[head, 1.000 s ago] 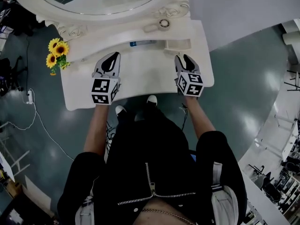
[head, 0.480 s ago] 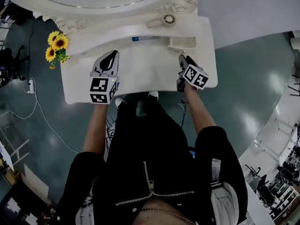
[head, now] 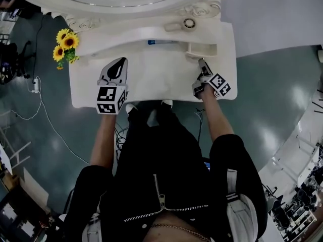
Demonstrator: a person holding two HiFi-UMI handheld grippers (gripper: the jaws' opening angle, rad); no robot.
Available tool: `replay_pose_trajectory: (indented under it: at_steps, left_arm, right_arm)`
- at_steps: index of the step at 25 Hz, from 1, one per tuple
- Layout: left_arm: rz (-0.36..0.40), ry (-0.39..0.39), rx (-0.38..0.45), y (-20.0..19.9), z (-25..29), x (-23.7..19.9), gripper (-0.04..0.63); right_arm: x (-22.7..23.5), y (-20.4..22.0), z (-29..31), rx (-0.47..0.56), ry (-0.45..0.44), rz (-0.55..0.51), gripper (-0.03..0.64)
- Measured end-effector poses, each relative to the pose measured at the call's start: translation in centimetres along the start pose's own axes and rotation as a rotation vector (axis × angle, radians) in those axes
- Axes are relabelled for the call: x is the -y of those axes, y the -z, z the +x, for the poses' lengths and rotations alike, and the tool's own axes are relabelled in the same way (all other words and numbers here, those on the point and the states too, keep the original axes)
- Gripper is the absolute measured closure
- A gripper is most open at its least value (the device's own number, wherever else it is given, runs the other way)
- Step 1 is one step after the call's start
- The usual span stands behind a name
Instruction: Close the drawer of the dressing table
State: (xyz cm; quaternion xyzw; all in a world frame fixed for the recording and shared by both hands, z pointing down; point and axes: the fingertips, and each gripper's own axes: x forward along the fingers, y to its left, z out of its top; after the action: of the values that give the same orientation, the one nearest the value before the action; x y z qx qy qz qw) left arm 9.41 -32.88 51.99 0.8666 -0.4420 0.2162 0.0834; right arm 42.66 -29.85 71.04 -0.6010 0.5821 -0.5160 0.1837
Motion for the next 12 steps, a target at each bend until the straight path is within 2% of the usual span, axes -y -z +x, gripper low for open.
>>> replay_pose_trajectory:
  at_steps: [6, 12]
  left_arm:
    - [-0.004, -0.015, -0.003, 0.05, -0.17, -0.23, 0.572]
    - [-0.004, -0.020, 0.000, -0.08, -0.18, -0.43, 0.572]
  right_arm:
    - [0.12, -0.29, 0.55, -0.007, -0.014, 0.005, 0.527]
    - [0.16, -0.28, 0.53, -0.013, -0.013, 0.027, 0.531]
